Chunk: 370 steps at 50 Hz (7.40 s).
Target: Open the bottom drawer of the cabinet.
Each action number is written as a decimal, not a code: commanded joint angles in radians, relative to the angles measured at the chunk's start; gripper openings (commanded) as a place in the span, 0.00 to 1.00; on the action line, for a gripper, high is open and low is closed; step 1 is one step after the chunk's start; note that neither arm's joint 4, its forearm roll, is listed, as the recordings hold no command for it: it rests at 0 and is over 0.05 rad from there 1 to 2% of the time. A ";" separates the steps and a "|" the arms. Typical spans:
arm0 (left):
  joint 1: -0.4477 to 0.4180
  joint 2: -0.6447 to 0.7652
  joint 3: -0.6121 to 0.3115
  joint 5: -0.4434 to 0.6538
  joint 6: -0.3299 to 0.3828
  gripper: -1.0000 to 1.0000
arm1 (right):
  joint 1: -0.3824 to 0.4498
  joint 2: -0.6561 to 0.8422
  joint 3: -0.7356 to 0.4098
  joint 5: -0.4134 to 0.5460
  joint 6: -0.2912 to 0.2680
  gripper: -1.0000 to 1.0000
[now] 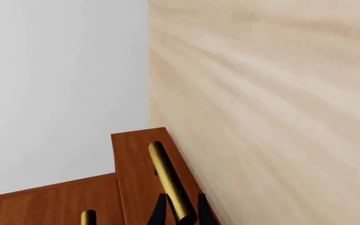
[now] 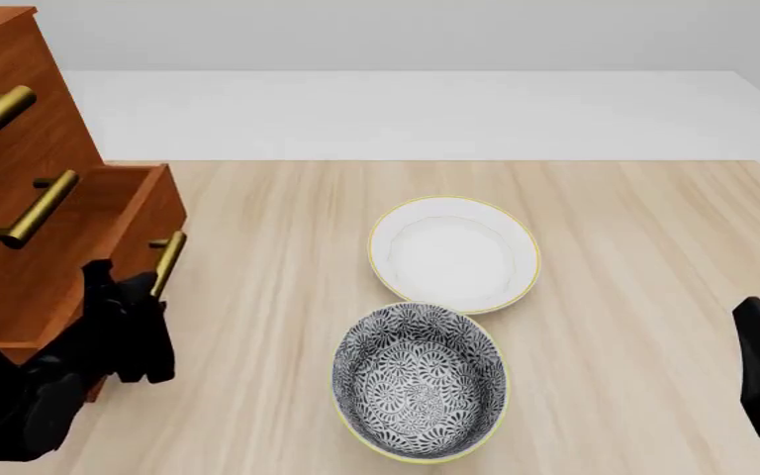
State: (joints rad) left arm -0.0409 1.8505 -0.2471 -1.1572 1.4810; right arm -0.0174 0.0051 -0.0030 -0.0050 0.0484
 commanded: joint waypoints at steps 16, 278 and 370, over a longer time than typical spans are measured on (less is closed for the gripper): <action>-0.073 -0.001 -0.087 -0.004 0.006 0.00 | -0.001 0.002 -0.003 0.001 0.000 1.00; 0.016 -0.875 -0.591 1.748 -1.563 1.00 | -0.001 -0.004 -0.006 -0.003 0.012 1.00; 0.047 -0.555 -0.336 1.363 -1.549 1.00 | -0.012 -0.005 -0.008 -0.002 0.016 1.00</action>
State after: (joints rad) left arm 0.0020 1.2567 -0.5935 0.2431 -0.0695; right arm -0.0276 0.0006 -0.0114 -0.0066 0.0632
